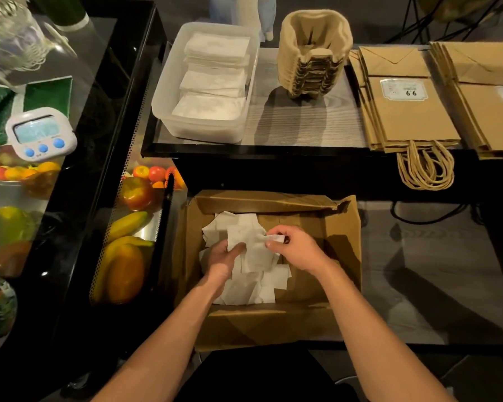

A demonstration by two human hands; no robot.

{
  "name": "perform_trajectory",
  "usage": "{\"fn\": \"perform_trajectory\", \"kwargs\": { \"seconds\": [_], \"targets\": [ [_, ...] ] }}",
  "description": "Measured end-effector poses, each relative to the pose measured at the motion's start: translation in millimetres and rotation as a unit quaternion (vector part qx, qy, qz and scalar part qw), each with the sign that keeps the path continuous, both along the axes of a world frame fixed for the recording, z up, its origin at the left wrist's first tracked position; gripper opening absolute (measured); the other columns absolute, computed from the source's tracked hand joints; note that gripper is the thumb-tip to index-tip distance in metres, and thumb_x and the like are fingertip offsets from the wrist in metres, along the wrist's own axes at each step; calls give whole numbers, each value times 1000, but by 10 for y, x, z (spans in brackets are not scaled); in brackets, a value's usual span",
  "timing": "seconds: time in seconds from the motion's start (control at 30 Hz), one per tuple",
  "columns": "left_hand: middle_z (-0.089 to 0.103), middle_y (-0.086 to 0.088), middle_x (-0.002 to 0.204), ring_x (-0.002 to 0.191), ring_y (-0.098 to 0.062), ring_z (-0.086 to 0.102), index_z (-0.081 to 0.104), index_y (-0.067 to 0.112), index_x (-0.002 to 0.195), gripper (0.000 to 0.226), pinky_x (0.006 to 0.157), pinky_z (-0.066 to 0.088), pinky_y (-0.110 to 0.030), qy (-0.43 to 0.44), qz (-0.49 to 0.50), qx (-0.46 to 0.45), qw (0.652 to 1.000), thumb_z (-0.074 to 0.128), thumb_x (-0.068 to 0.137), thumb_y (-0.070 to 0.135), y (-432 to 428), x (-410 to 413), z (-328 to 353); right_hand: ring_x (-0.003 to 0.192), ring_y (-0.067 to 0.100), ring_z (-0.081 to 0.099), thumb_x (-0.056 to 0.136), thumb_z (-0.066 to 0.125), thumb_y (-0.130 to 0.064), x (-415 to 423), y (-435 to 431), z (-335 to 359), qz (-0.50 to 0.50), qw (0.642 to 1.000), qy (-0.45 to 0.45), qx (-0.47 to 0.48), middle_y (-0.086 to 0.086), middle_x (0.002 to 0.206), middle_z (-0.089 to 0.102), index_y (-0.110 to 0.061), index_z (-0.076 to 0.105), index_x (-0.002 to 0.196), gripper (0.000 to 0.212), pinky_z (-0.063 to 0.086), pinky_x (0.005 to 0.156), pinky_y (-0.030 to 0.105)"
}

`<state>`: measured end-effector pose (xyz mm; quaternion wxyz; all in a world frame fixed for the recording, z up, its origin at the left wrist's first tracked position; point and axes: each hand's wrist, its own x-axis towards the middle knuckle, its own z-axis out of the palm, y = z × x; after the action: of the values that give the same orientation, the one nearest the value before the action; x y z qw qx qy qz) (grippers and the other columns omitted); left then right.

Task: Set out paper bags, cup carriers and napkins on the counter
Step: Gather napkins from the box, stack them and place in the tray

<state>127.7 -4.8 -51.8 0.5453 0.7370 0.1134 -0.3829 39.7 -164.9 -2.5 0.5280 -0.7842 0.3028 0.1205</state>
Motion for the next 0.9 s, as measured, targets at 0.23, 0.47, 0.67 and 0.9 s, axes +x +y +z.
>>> {"fn": "perform_trajectory", "kwargs": {
  "seconds": [0.23,0.47,0.67,0.9],
  "targets": [
    [72,11,102,97,-11,64,70,24,108,15,68,44,-27,8,-37,-49,998,73,94,25,21,-38,87,130,25,49,99,64,-29,221,45,-47,44,997,58,-41,1,148,44,-26,57,126,28,49,96,31],
    [60,2,129,127,-27,50,55,15,139,48,103,39,-44,39,40,-71,996,70,96,29,70,6,-29,126,24,53,95,70,-23,157,108,-130,-102,993,53,-1,-3,138,52,-31,58,127,35,55,90,35],
    [69,2,99,92,-18,61,69,14,110,23,80,44,-32,0,3,-55,998,69,96,32,65,0,52,104,19,57,93,73,-23,88,-26,85,10,995,6,98,-7,111,60,-37,69,95,14,52,80,27],
    [77,-1,106,105,-27,68,74,21,109,13,86,55,-38,9,-11,-49,999,69,96,21,19,-14,74,139,26,44,89,78,-28,276,189,-83,-50,995,16,89,-1,149,46,-35,47,137,58,45,102,36]
  ]
}}
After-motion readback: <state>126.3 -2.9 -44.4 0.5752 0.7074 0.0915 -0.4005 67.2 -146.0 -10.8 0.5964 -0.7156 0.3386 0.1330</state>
